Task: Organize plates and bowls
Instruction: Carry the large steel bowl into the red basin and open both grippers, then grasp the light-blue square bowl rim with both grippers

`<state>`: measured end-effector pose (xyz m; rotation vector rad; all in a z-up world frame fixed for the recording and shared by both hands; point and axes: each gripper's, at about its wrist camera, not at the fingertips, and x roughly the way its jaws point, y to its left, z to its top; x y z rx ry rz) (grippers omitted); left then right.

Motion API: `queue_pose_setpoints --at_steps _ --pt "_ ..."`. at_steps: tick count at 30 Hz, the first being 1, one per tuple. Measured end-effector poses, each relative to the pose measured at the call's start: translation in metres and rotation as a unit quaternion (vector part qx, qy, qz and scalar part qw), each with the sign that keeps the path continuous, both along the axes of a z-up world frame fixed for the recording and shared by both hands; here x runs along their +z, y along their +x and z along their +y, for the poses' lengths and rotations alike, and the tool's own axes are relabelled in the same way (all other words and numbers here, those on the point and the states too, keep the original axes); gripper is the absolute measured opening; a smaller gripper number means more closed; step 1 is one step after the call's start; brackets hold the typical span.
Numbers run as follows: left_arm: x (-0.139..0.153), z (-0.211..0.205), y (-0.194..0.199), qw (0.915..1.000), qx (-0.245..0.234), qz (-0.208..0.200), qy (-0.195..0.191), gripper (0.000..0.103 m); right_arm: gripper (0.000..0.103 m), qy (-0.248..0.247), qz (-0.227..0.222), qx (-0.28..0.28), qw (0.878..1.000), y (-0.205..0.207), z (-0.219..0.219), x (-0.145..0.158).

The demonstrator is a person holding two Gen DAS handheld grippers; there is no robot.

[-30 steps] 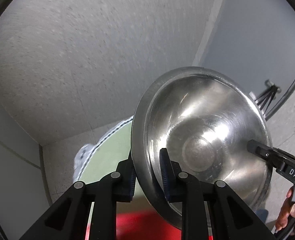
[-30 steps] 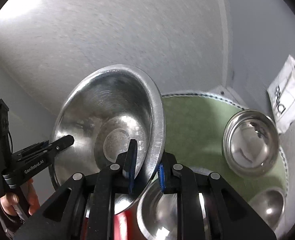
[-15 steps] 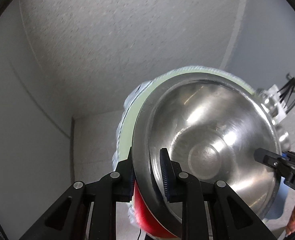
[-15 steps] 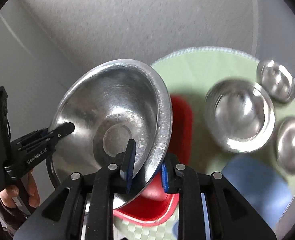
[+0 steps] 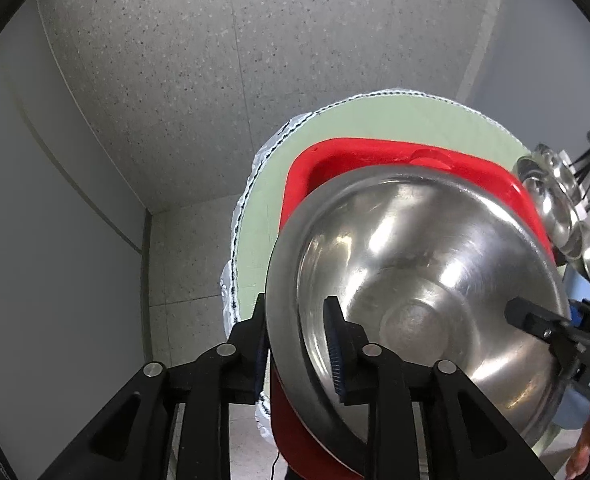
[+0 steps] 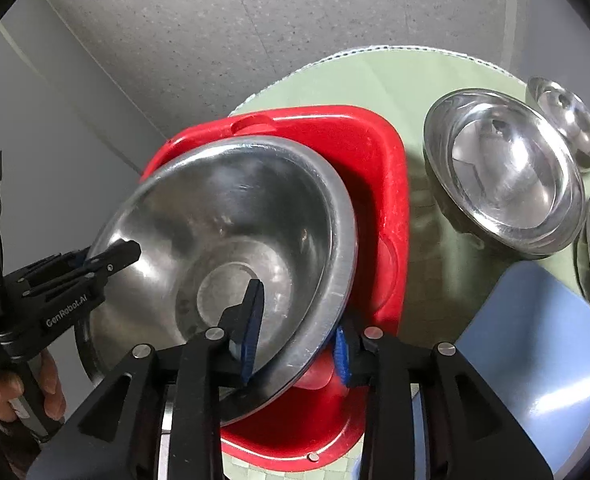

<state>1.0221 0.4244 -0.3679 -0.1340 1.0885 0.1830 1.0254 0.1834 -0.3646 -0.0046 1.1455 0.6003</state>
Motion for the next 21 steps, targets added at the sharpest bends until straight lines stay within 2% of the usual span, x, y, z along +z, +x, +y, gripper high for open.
queue_pose_setpoints --at_steps 1,3,4,5,7,9,12,15,17,21 --pt "0.002 -0.002 0.000 1.0000 0.004 0.000 -0.006 0.029 0.035 -0.001 -0.002 -0.001 1.000 0.000 0.000 0.001" --pt "0.013 0.002 -0.001 0.9998 0.011 -0.013 -0.012 0.047 0.042 0.007 -0.004 -0.001 1.000 -0.012 -0.001 0.008" --pt "0.022 0.003 -0.007 0.9994 0.018 -0.028 -0.007 0.061 0.044 0.012 -0.008 0.000 1.000 -0.014 -0.003 0.011" --pt "0.037 0.001 -0.019 0.9988 0.025 -0.041 0.000 0.067 0.049 0.013 -0.012 0.000 1.000 -0.018 -0.004 0.013" --pt "0.047 -0.006 -0.034 0.9976 0.029 -0.063 0.004 0.068 0.065 0.009 -0.032 -0.008 0.999 -0.024 -0.009 0.020" --pt "0.053 -0.020 -0.046 0.9966 0.022 -0.080 0.001 0.068 0.072 0.019 -0.048 -0.012 0.999 -0.030 -0.014 0.028" --pt "0.062 -0.040 -0.068 0.9947 0.023 -0.100 0.015 0.069 0.073 0.018 -0.090 -0.019 0.996 -0.044 -0.030 0.046" --pt "0.071 -0.072 -0.092 0.9915 0.009 -0.129 0.007 0.079 0.076 0.029 -0.119 -0.052 0.991 -0.062 -0.062 0.062" --pt "0.075 -0.097 -0.112 0.9893 -0.001 -0.146 0.002 0.086 0.077 0.031 -0.140 -0.085 0.986 -0.076 -0.091 0.071" --pt "0.073 -0.148 -0.146 0.9860 -0.020 -0.164 -0.021 0.088 0.079 0.027 -0.157 -0.167 0.973 -0.099 -0.163 0.074"
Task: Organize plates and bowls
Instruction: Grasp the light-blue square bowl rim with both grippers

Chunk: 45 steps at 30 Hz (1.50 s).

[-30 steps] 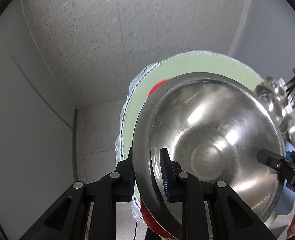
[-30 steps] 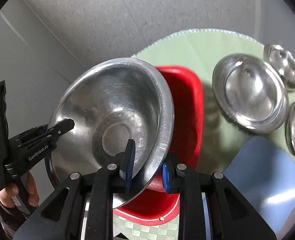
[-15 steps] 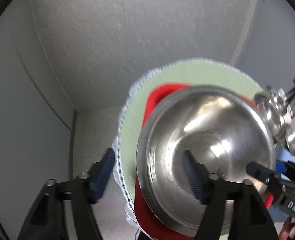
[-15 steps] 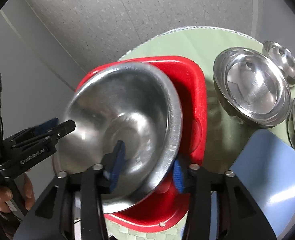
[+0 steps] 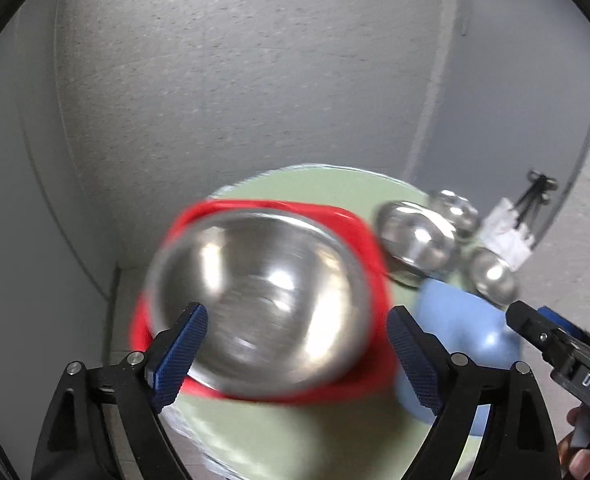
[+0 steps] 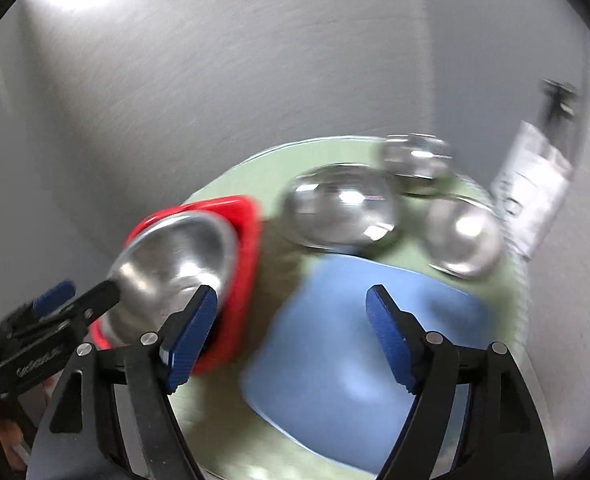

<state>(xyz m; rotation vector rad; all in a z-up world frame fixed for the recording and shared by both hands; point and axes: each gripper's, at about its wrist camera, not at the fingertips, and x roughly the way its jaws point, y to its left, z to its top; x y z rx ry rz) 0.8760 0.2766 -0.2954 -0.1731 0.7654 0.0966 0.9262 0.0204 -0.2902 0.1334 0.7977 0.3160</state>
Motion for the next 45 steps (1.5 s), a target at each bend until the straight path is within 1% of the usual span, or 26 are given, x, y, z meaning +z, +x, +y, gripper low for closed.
queue_pose_setpoints --at_steps 2,3,5,7,8,10,13,14,16,18,19,20,21,22,23,25,26,27,28,29,32,34,37,41,43,45 --pt "-0.012 -0.025 -0.008 0.9998 -0.017 -0.002 0.004 0.088 0.079 -0.007 0.001 -0.042 0.999 -0.007 -0.029 -0.005" --pt "-0.007 -0.039 -0.020 0.9998 -0.022 0.000 0.004 0.088 0.079 -0.002 0.002 -0.057 0.998 -0.012 -0.045 -0.009" --pt "-0.011 -0.063 -0.030 0.9996 -0.028 0.009 -0.004 0.088 0.080 -0.001 0.021 -0.086 0.996 -0.019 -0.069 -0.023" --pt "-0.018 -0.081 -0.035 0.9991 -0.035 0.021 -0.011 0.088 0.080 0.013 0.048 -0.099 0.994 -0.020 -0.088 -0.041" --pt "-0.024 -0.088 -0.035 0.9989 -0.037 0.028 -0.008 0.088 0.080 0.019 0.060 -0.103 0.993 -0.024 -0.094 -0.049" --pt "-0.022 -0.102 -0.033 0.9980 -0.047 0.042 -0.004 0.088 0.080 0.038 0.088 -0.102 0.990 -0.024 -0.100 -0.067" --pt "-0.031 -0.118 -0.028 0.9965 -0.057 0.061 -0.002 0.088 0.079 0.072 0.117 -0.092 0.986 -0.020 -0.103 -0.087" --pt "-0.035 -0.120 -0.023 0.9961 -0.059 0.066 -0.001 0.088 0.076 0.079 0.125 -0.089 0.985 -0.019 -0.102 -0.093" --pt "-0.044 -0.124 -0.018 0.9953 -0.059 0.077 0.002 0.088 0.061 0.112 0.144 -0.072 0.981 -0.009 -0.102 -0.106" --pt "-0.056 -0.127 -0.005 0.9939 -0.061 0.092 -0.002 0.087 0.033 0.125 0.156 -0.058 0.978 -0.010 -0.100 -0.117" --pt "-0.060 -0.128 -0.002 0.9933 -0.060 0.099 -0.002 0.085 0.027 0.141 0.161 -0.050 0.975 -0.009 -0.101 -0.121" --pt "-0.059 -0.127 -0.001 0.9931 -0.060 0.100 -0.004 0.085 0.015 0.159 0.164 -0.043 0.973 -0.010 -0.103 -0.124" --pt "-0.063 -0.128 0.002 0.9928 -0.061 0.103 -0.004 0.084 0.009 0.175 0.168 -0.036 0.970 -0.010 -0.105 -0.126" --pt "-0.064 -0.129 0.004 0.9923 -0.062 0.106 -0.005 0.076 0.008 0.185 0.170 -0.028 0.968 -0.011 -0.107 -0.127" --pt "-0.067 -0.129 0.007 0.9918 -0.067 0.109 -0.010 0.065 0.007 0.189 0.170 -0.026 0.967 -0.011 -0.108 -0.127" --pt "-0.069 -0.129 0.010 0.9908 -0.072 0.113 -0.017 0.055 0.006 0.195 0.171 -0.022 0.966 -0.014 -0.113 -0.126" --pt "-0.070 -0.129 0.012 0.9911 -0.071 0.111 -0.018 0.044 0.006 0.194 0.170 -0.022 0.966 -0.016 -0.116 -0.127" --pt "-0.068 -0.128 0.012 0.9913 -0.073 0.108 -0.020 0.039 0.006 0.191 0.169 -0.022 0.967 -0.018 -0.120 -0.125" --pt "-0.067 -0.127 0.013 0.9912 -0.075 0.106 -0.026 0.029 0.006 0.183 0.166 -0.024 0.969 -0.021 -0.124 -0.121" --pt "-0.065 -0.127 0.014 0.9910 -0.077 0.105 -0.032 0.025 0.006 0.179 0.164 -0.027 0.970 -0.023 -0.127 -0.120" --pt "-0.054 -0.130 0.013 0.9914 -0.088 0.090 -0.037 0.024 0.006 0.184 0.158 -0.031 0.970 -0.026 -0.133 -0.109" --pt "-0.042 -0.130 0.011 0.9927 -0.091 0.072 -0.034 0.024 0.006 0.179 0.144 -0.028 0.973 -0.026 -0.131 -0.094" --pt "-0.019 -0.119 0.010 0.9940 -0.091 0.039 -0.047 0.024 0.006 0.178 0.121 -0.019 0.976 -0.021 -0.122 -0.065" --pt "0.011 -0.091 0.008 0.9961 -0.073 -0.004 -0.050 0.024 0.006 0.176 0.094 0.007 0.980 -0.011 -0.099 -0.028" --pt "0.022 -0.071 0.007 0.9972 -0.057 -0.020 -0.043 0.025 0.006 0.175 0.086 0.028 0.980 -0.002 -0.076 -0.014" --pt "0.027 -0.048 0.008 0.9981 -0.038 -0.027 -0.041 0.025 0.006 0.168 0.084 0.045 0.981 0.006 -0.049 -0.006"
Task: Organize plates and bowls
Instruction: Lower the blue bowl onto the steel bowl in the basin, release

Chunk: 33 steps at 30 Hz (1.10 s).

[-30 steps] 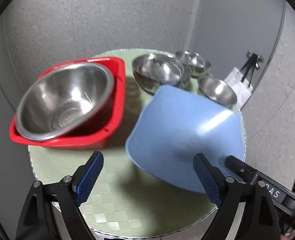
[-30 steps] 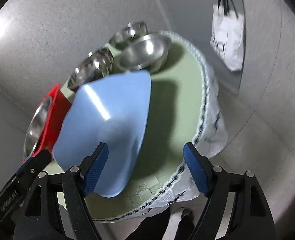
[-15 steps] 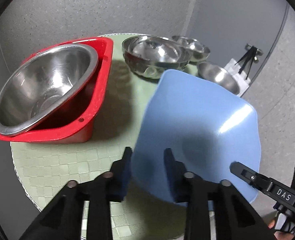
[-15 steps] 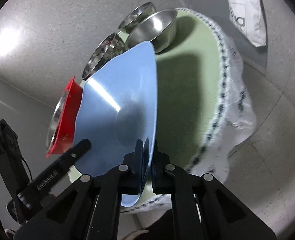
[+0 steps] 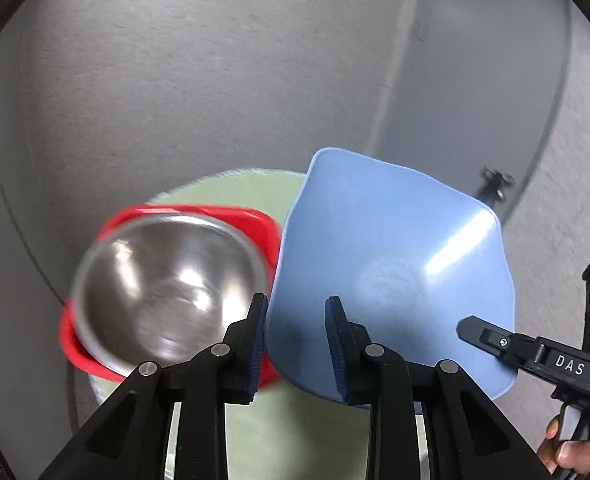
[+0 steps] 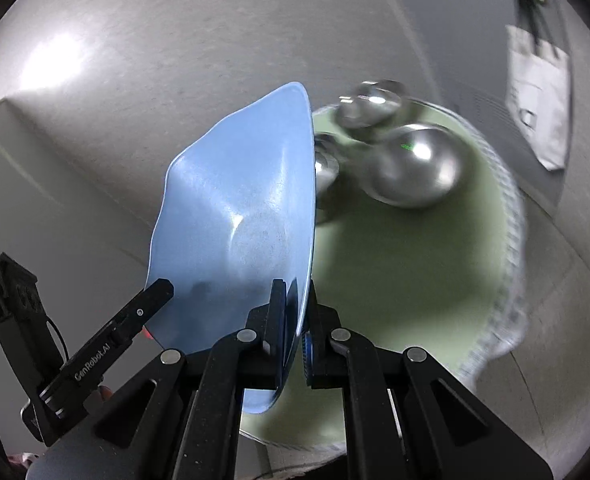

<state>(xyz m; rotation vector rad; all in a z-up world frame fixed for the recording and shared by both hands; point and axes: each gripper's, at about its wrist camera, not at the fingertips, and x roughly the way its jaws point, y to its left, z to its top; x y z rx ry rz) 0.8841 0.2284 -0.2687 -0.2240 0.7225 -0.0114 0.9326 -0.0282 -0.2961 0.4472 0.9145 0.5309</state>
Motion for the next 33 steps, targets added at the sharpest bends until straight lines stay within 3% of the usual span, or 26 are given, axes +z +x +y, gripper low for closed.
queue_pose_setpoints --at_steps 5,12,19,20,26,28,30,31,33 --pt "-0.002 0.066 0.003 0.9980 0.062 0.010 0.001 0.025 0.007 -0.011 0.006 0.059 0.998 0.022 0.084 0.001" --pt "-0.031 0.132 0.013 0.9916 0.112 0.064 0.007 0.025 0.007 -0.031 0.057 0.110 0.992 0.048 0.170 -0.035" --pt "-0.051 0.156 0.031 0.9886 0.114 0.098 0.004 0.025 0.010 -0.063 0.079 0.115 0.988 0.060 0.210 -0.059" --pt "-0.053 0.158 0.034 0.9885 0.112 0.101 0.005 0.025 0.011 -0.066 0.080 0.096 0.990 0.060 0.214 -0.060" --pt "-0.061 0.166 0.059 0.9893 0.104 0.102 0.010 0.030 0.013 -0.103 0.057 0.071 0.990 0.059 0.225 -0.057" --pt "-0.060 0.170 0.058 0.9892 0.113 0.092 0.010 0.037 0.020 -0.108 0.042 0.067 0.991 0.053 0.223 -0.052" --pt "-0.056 0.171 0.052 0.9884 0.128 0.081 0.012 0.051 0.046 -0.120 0.023 0.057 0.991 0.048 0.224 -0.044" --pt "-0.052 0.171 0.052 0.9878 0.136 0.073 0.015 0.058 0.052 -0.118 0.011 0.056 0.991 0.047 0.222 -0.039" --pt "-0.045 0.168 0.051 0.9871 0.149 0.056 0.023 0.058 0.069 -0.124 -0.004 0.049 0.991 0.049 0.218 -0.032"
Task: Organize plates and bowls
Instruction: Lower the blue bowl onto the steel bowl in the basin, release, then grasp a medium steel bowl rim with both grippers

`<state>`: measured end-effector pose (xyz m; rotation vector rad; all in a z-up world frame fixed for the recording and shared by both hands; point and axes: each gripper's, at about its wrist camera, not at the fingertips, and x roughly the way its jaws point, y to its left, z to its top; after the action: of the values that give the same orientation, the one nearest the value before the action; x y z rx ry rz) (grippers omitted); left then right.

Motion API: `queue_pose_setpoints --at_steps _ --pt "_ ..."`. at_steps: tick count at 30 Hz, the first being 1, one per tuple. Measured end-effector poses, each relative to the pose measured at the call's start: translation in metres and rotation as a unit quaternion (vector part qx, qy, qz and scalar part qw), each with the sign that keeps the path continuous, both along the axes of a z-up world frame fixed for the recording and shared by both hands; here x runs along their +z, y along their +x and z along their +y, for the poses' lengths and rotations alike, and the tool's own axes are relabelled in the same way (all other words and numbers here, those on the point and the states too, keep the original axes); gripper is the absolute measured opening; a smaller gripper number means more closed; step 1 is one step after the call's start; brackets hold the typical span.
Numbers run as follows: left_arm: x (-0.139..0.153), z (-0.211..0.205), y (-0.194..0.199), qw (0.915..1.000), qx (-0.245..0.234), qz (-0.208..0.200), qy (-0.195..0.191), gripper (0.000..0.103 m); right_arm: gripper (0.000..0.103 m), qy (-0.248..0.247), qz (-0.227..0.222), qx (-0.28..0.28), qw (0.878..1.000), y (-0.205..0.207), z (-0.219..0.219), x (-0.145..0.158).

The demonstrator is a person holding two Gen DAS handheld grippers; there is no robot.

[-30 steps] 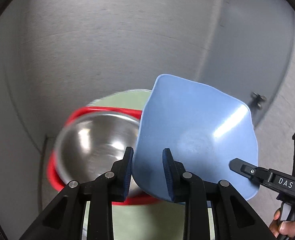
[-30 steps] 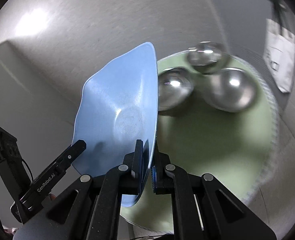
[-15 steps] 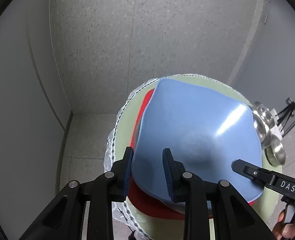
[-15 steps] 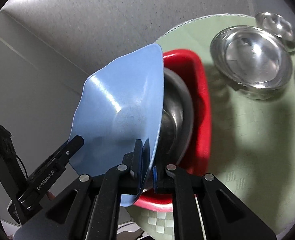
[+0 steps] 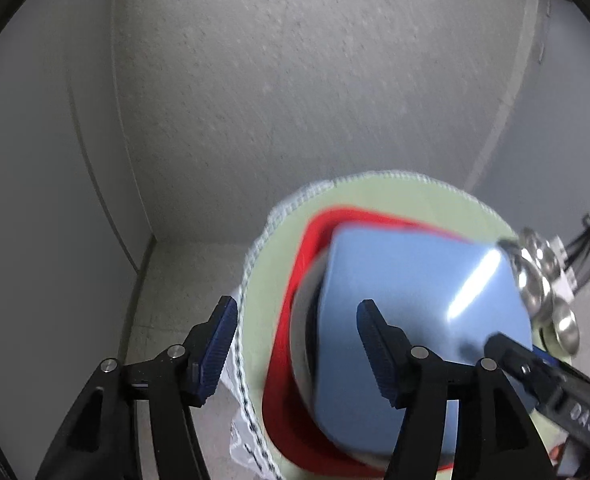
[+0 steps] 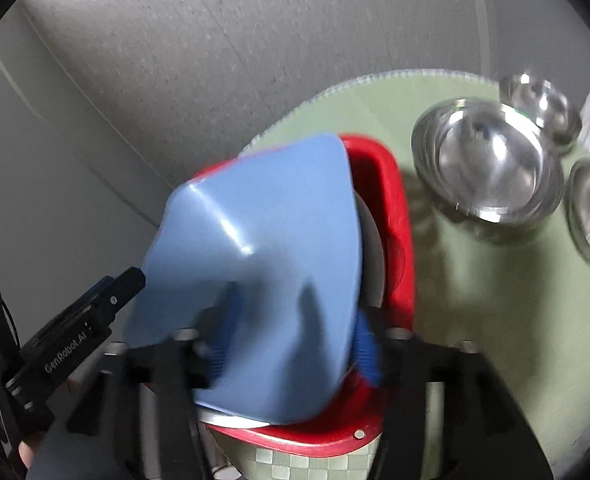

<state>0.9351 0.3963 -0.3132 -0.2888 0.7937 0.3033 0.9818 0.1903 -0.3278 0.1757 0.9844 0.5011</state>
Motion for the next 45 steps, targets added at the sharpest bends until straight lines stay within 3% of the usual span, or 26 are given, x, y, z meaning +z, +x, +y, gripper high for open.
queue_pose_setpoints --at_steps 8,10,16,22,25,30,32,34,36,37,38,39,40,41,42,45 --pt "0.025 -0.048 0.026 0.9988 -0.039 -0.029 -0.005 0.068 0.075 0.014 -0.042 -0.045 0.998 0.015 -0.060 0.027" --pt "0.031 -0.072 0.044 0.9974 -0.064 -0.032 -0.012 0.074 0.076 0.014 -0.048 -0.061 0.997 0.026 -0.081 0.031" --pt "0.050 -0.143 0.121 0.9916 -0.123 -0.016 -0.038 0.080 0.076 -0.001 -0.062 -0.118 0.991 0.074 -0.184 0.036" --pt "0.040 -0.218 0.211 0.9859 -0.161 0.037 -0.029 0.085 0.078 -0.002 -0.038 -0.146 0.989 0.146 -0.275 0.026" --pt "0.019 -0.246 0.265 0.9820 -0.168 0.083 -0.023 0.084 0.078 -0.003 -0.016 -0.134 0.991 0.180 -0.295 0.012" --pt "-0.017 -0.272 0.320 0.9784 -0.153 0.138 0.023 0.083 0.078 -0.004 0.024 -0.101 0.995 0.233 -0.300 -0.022" --pt "-0.033 -0.276 0.336 0.9746 -0.148 0.167 0.023 0.076 0.077 -0.008 0.039 -0.087 0.995 0.250 -0.298 -0.038" --pt "-0.038 -0.280 0.352 0.9727 -0.148 0.178 0.019 0.076 0.070 -0.002 0.056 -0.072 0.996 0.260 -0.293 -0.050" --pt "-0.045 -0.282 0.362 0.9721 -0.140 0.184 0.036 0.072 0.055 0.001 0.071 -0.059 0.996 0.267 -0.290 -0.061" --pt "-0.047 -0.282 0.367 0.9709 -0.146 0.187 0.033 0.060 0.050 0.007 0.078 -0.052 0.996 0.270 -0.289 -0.066" --pt "-0.052 -0.285 0.372 0.9686 -0.158 0.191 0.026 0.041 0.036 0.011 0.082 -0.048 0.995 0.269 -0.289 -0.068" --pt "-0.057 -0.291 0.377 0.9661 -0.166 0.197 0.025 0.036 0.025 0.013 0.087 -0.043 0.995 0.270 -0.288 -0.071" --pt "-0.057 -0.295 0.379 0.9649 -0.171 0.195 0.039 0.028 0.020 0.020 0.089 -0.038 0.995 0.270 -0.288 -0.072" --pt "-0.058 -0.297 0.381 0.9638 -0.180 0.192 0.039 0.014 0.015 0.023 0.090 -0.036 0.995 0.269 -0.288 -0.071" --pt "-0.058 -0.298 0.381 0.9627 -0.190 0.190 0.032 0.009 0.015 0.027 0.087 -0.034 0.995 0.268 -0.287 -0.069" --pt "-0.053 -0.295 0.377 0.9642 -0.193 0.179 0.033 0.010 0.014 0.031 0.075 -0.033 0.996 0.263 -0.288 -0.061"
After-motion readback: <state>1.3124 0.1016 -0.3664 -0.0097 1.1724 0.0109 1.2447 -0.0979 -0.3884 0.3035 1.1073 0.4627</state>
